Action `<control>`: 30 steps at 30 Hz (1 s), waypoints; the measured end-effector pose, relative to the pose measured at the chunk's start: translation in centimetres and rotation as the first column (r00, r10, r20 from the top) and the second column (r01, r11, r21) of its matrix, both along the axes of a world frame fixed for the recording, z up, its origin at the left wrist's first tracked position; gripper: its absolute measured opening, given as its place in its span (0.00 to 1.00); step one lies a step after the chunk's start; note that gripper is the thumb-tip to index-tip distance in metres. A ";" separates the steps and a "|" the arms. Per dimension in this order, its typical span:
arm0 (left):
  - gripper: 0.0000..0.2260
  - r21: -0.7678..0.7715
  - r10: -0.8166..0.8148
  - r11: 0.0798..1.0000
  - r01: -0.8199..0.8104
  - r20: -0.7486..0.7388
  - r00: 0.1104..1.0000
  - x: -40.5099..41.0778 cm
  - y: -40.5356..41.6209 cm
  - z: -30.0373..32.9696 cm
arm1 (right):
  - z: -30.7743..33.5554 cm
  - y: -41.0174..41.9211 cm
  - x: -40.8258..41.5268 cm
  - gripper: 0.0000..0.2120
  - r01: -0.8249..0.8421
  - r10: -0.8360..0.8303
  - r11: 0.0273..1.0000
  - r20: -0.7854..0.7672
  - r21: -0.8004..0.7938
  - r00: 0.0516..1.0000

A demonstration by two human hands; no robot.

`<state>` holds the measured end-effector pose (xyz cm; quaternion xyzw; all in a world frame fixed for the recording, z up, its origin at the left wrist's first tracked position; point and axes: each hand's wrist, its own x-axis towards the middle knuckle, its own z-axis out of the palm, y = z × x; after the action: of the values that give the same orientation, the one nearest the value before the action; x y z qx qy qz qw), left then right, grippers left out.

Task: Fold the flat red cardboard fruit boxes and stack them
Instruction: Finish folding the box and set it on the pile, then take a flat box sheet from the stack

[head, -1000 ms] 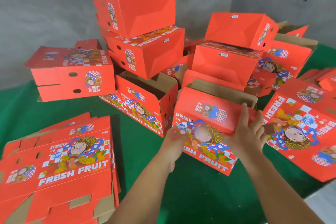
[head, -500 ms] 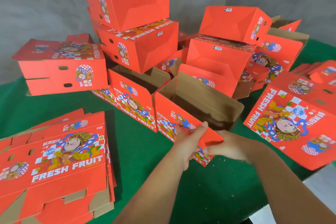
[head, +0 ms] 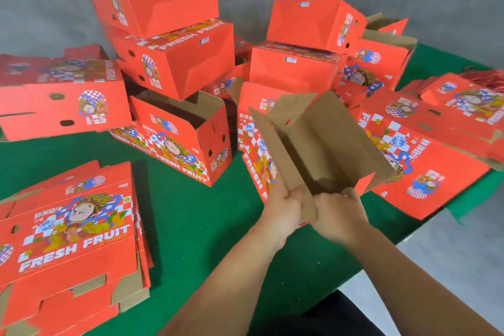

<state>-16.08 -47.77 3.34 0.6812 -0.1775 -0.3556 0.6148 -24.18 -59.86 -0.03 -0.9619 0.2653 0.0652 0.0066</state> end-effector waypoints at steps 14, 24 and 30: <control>0.19 -0.128 -0.222 0.973 0.193 -0.280 0.934 -7.0 -5.2 -1.6 | 1.1 -6.5 -10.1 0.08 0.162 -0.187 0.953 -0.076 -0.256 0.979; 0.19 0.068 -0.226 0.968 0.240 -0.170 0.959 -6.1 -10.9 1.2 | -1.7 -19.7 -11.5 0.03 0.251 -0.306 0.930 -0.187 -0.269 0.933; 0.17 0.162 -0.043 0.983 0.081 -0.227 0.973 -6.1 -15.1 2.0 | -0.8 -29.8 -9.8 0.12 0.331 -0.357 0.906 -0.056 -0.265 0.932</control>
<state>-22.13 -62.87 5.34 0.6812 -0.0978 -0.4625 0.5590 -33.97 -89.66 -0.87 -0.8883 0.4371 0.0785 -0.1174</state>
